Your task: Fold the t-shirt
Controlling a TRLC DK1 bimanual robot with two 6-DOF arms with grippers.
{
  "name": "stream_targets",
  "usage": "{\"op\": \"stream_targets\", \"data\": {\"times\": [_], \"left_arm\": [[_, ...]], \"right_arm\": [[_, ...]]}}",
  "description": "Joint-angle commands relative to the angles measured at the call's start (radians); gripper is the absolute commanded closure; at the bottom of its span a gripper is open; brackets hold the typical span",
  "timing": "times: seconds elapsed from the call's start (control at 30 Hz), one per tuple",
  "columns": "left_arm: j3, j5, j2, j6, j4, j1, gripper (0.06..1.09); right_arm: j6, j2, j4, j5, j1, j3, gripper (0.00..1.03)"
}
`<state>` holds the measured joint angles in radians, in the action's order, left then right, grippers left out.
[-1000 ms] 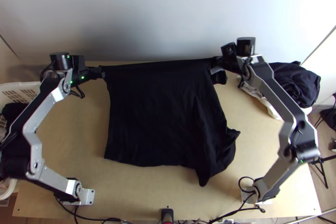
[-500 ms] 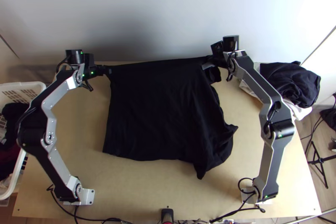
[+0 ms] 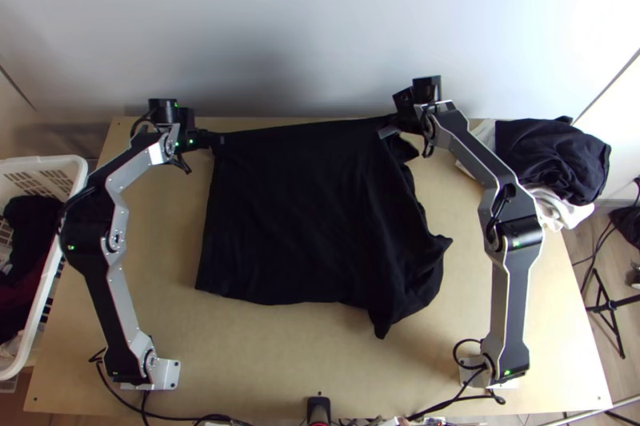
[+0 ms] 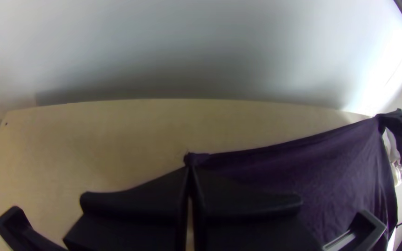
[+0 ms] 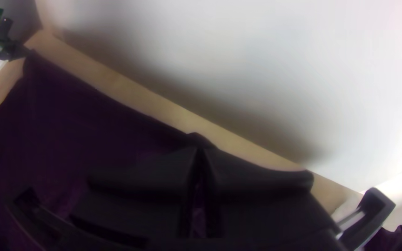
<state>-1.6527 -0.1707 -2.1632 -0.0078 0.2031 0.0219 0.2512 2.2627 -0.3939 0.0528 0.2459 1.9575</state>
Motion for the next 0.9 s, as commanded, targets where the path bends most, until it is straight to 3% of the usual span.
{"op": "stream_targets", "data": {"times": [0.0, 0.13, 0.2, 0.27, 0.33, 0.4, 0.47, 0.57, 0.73, 0.87], "left_arm": [[-0.022, 0.01, -0.047, -0.006, -0.001, -0.013, 1.05], [-0.039, 0.016, -0.057, -0.012, -0.001, -0.016, 1.05], [-0.052, 0.016, -0.055, -0.024, 0.005, -0.014, 0.95], [-0.068, 0.014, -0.041, -0.037, 0.044, -0.014, 0.73], [-0.085, 0.013, -0.017, -0.049, 0.093, -0.014, 0.49], [-0.087, 0.005, 0.019, -0.052, 0.131, -0.014, 0.4], [-0.087, -0.016, 0.063, -0.06, 0.185, -0.013, 0.24], [-0.084, -0.076, 0.135, -0.058, 0.292, -0.01, 0.15], [0.014, -0.173, 0.289, -0.023, 0.441, 0.007, 0.12], [0.179, -0.193, 0.447, 0.031, 0.538, 0.015, 0.12]], "right_arm": [[0.008, 0.047, 0.0, -0.01, 0.001, 0.024, 1.0], [0.005, 0.055, 0.0, -0.011, 0.0, 0.035, 0.97], [-0.006, 0.054, -0.002, -0.01, 0.0, 0.044, 0.73], [-0.035, 0.041, -0.002, -0.01, -0.003, 0.049, 0.43], [-0.053, 0.021, -0.002, -0.01, -0.005, 0.049, 0.26], [-0.067, -0.006, -0.006, -0.008, -0.007, 0.05, 0.13], [-0.067, -0.038, -0.017, -0.008, -0.01, 0.047, 0.1], [-0.078, -0.088, -0.057, -0.007, -0.019, 0.04, 0.06], [-0.082, -0.189, -0.146, 0.007, -0.027, 0.02, 0.05], [-0.098, -0.276, -0.263, 0.009, -0.014, -0.02, 0.05]]}}
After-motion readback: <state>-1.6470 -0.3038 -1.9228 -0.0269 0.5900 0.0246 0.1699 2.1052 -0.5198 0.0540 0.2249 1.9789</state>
